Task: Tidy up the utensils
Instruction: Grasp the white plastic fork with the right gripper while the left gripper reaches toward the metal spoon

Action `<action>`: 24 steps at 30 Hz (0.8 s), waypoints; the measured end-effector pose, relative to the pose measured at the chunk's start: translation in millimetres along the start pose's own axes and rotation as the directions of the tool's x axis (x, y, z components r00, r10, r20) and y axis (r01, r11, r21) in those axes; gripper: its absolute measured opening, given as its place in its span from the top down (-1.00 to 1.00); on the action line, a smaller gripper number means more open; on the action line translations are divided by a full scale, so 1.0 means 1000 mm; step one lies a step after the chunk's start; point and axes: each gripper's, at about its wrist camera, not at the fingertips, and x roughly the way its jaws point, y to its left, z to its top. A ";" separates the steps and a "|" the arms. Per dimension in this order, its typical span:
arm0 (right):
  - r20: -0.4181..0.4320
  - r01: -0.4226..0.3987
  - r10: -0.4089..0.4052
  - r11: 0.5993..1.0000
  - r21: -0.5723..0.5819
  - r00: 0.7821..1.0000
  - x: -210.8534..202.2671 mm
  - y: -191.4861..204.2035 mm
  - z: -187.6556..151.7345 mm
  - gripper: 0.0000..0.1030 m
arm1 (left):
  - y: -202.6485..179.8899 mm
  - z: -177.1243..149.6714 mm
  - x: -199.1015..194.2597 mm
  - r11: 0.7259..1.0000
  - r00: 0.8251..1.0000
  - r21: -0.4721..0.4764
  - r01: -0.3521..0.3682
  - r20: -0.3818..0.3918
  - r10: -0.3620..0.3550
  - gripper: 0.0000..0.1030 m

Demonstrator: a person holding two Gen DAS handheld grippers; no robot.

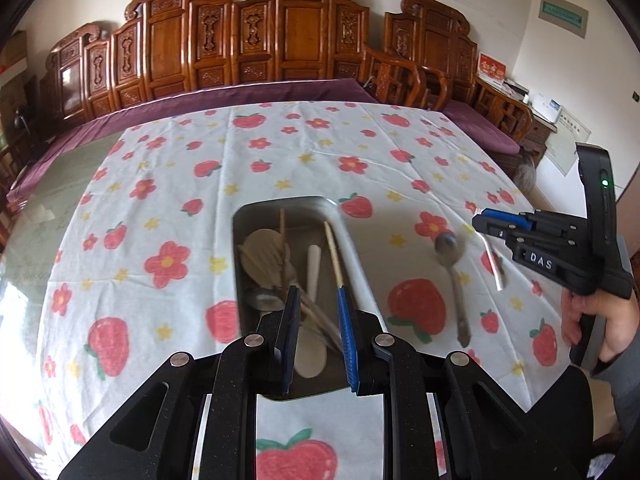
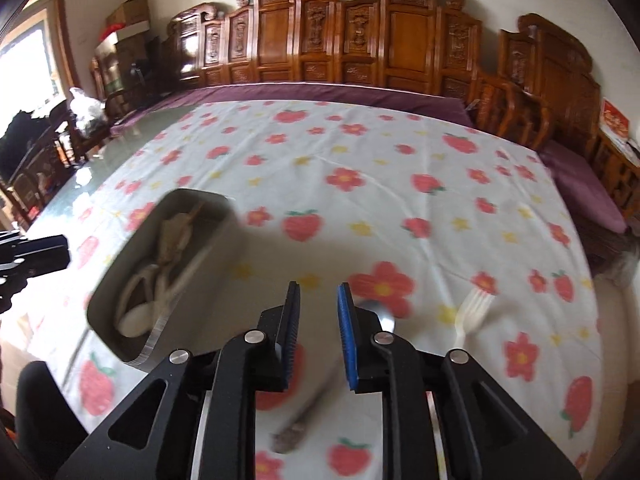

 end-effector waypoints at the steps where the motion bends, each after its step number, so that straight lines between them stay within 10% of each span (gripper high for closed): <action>1: -0.009 0.022 -0.021 1.000 0.007 1.000 0.002 -0.011 -0.004 0.55 | -0.005 0.000 0.002 1.000 1.000 0.004 0.006 -0.003 -0.006 0.65; 9: -0.118 0.116 -0.103 0.988 0.106 0.988 0.039 -0.086 -0.038 0.26 | -0.040 -0.002 0.019 0.998 0.999 0.039 0.039 -0.029 -0.038 0.66; 20: -0.209 0.104 -0.080 0.988 0.110 0.975 0.073 -0.091 -0.049 0.26 | -0.076 -0.011 0.049 0.995 0.994 0.083 0.063 -0.091 -0.055 0.65; 24: -0.224 0.115 -0.099 0.992 0.059 0.970 0.071 -0.091 -0.051 0.66 | -0.091 -0.009 0.059 0.992 0.992 0.101 0.074 -0.107 -0.063 0.65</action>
